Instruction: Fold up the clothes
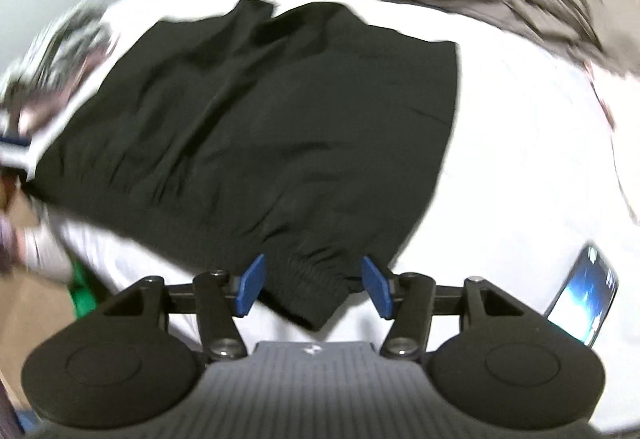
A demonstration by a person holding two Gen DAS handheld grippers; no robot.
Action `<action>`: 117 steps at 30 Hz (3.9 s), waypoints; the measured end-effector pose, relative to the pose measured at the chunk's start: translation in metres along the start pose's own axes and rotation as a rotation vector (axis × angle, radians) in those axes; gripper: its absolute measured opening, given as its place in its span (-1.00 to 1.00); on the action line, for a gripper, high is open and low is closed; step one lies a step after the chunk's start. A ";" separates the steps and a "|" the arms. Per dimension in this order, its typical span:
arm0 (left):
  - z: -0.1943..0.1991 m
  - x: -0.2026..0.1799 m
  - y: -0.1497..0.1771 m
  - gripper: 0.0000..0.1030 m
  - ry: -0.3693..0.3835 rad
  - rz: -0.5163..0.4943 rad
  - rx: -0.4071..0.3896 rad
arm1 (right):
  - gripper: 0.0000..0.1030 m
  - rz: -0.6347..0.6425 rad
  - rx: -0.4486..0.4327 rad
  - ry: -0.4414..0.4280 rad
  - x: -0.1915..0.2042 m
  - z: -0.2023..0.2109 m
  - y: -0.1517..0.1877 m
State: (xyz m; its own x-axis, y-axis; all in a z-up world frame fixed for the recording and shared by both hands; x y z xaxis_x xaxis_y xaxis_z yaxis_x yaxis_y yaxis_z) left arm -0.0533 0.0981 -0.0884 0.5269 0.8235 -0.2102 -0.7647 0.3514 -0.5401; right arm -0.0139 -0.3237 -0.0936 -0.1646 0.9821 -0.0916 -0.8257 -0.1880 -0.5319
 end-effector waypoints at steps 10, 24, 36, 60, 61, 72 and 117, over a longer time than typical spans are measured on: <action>-0.012 0.046 0.001 -0.10 0.077 0.429 -0.033 | 0.15 -0.351 0.195 -0.027 -0.022 -0.048 0.005; -0.027 0.052 0.005 -0.93 0.117 0.501 0.006 | -0.73 -0.450 0.257 -0.090 -0.018 -0.066 0.010; -0.012 0.032 0.012 -0.99 0.116 0.434 0.087 | -0.79 -0.352 0.327 -0.062 -0.002 -0.046 0.022; -0.008 0.001 -0.050 -0.11 -0.040 0.260 0.013 | -0.79 -0.246 0.161 -0.132 0.089 -0.036 -0.065; -0.007 -0.001 -0.051 -0.12 -0.034 0.256 0.008 | -0.79 -0.235 0.157 -0.141 0.096 -0.036 -0.068; -0.009 0.000 -0.043 -0.16 -0.020 0.239 0.032 | -0.79 -0.032 0.157 -0.311 0.183 -0.031 -0.071; -0.019 0.006 -0.032 -0.84 0.220 0.414 0.055 | 0.39 0.575 -0.151 -0.170 0.193 0.022 0.023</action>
State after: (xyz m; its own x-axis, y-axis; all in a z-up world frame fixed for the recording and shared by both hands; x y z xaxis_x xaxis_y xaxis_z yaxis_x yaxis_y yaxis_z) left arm -0.0188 0.0832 -0.0877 0.2353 0.7874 -0.5697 -0.9425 0.0418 -0.3316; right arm -0.0770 -0.1385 -0.1050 -0.6548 0.7059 -0.2703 -0.4954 -0.6709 -0.5518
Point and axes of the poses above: each gripper's, at about its wrist camera, not at the fingertips, and z roughly against the way its jaws point, x to its left, y to its underside, the point moved 2 cm from there along -z, roughly the way its jaws point, and after that the axes turned 13 degrees about y, right-handed, at the moved point
